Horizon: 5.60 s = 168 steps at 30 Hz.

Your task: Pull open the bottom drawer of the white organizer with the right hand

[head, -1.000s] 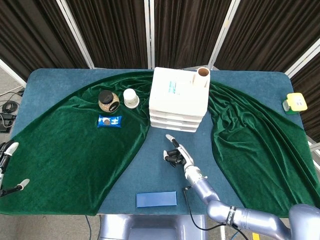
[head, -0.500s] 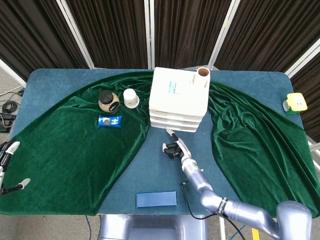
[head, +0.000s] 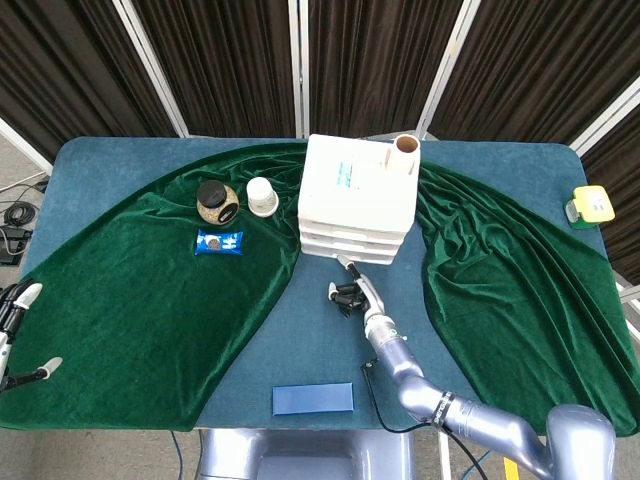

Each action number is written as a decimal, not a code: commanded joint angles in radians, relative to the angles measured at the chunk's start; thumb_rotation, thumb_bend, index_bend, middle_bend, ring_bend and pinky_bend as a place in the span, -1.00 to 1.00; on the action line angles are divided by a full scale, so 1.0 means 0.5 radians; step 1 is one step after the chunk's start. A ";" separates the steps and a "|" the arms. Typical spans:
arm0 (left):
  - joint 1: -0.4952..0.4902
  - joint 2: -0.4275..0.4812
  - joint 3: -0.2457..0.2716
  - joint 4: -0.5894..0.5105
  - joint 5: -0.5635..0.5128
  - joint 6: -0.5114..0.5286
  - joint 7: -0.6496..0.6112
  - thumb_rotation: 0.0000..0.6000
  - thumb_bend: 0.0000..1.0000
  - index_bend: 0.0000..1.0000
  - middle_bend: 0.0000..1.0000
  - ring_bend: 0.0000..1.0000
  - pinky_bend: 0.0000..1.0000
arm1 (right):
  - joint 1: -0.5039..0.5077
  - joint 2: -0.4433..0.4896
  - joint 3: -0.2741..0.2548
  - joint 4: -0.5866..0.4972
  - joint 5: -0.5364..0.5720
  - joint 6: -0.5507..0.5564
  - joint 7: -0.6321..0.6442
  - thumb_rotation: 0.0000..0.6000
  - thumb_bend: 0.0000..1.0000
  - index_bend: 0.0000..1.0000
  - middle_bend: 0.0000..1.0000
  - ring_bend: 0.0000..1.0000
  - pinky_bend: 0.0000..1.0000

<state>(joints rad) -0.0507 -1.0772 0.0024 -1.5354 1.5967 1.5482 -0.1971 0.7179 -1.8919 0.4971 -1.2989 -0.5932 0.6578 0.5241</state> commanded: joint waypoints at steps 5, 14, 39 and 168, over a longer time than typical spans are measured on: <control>-0.003 0.002 0.001 0.003 -0.002 -0.004 -0.011 1.00 -0.78 -1.00 -1.00 -1.00 -1.00 | 0.008 -0.033 0.041 0.076 -0.002 -0.036 0.011 1.00 0.09 -0.90 0.80 0.92 0.81; -0.013 -0.002 0.000 0.008 -0.013 -0.024 -0.012 1.00 -0.78 -1.00 -1.00 -1.00 -1.00 | 0.017 -0.055 0.082 0.157 0.001 -0.092 0.023 1.00 0.09 -0.84 0.80 0.92 0.81; -0.028 -0.005 0.005 0.013 -0.031 -0.062 -0.009 1.00 -0.78 -1.00 -1.00 -1.00 -1.00 | -0.009 -0.083 0.104 0.165 0.020 -0.163 0.064 1.00 0.11 -0.68 0.80 0.92 0.81; -0.041 0.002 0.034 -0.010 -0.019 -0.090 0.043 1.00 -0.78 -1.00 -1.00 -1.00 -1.00 | -0.364 -0.015 -0.303 -0.078 -0.932 0.910 -1.468 1.00 0.17 -0.44 0.82 0.93 0.81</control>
<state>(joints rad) -0.0714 -1.0760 0.0193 -1.5402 1.5870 1.5030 -0.1755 0.5336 -1.8978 0.3451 -1.3409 -1.0614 1.1117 -0.2082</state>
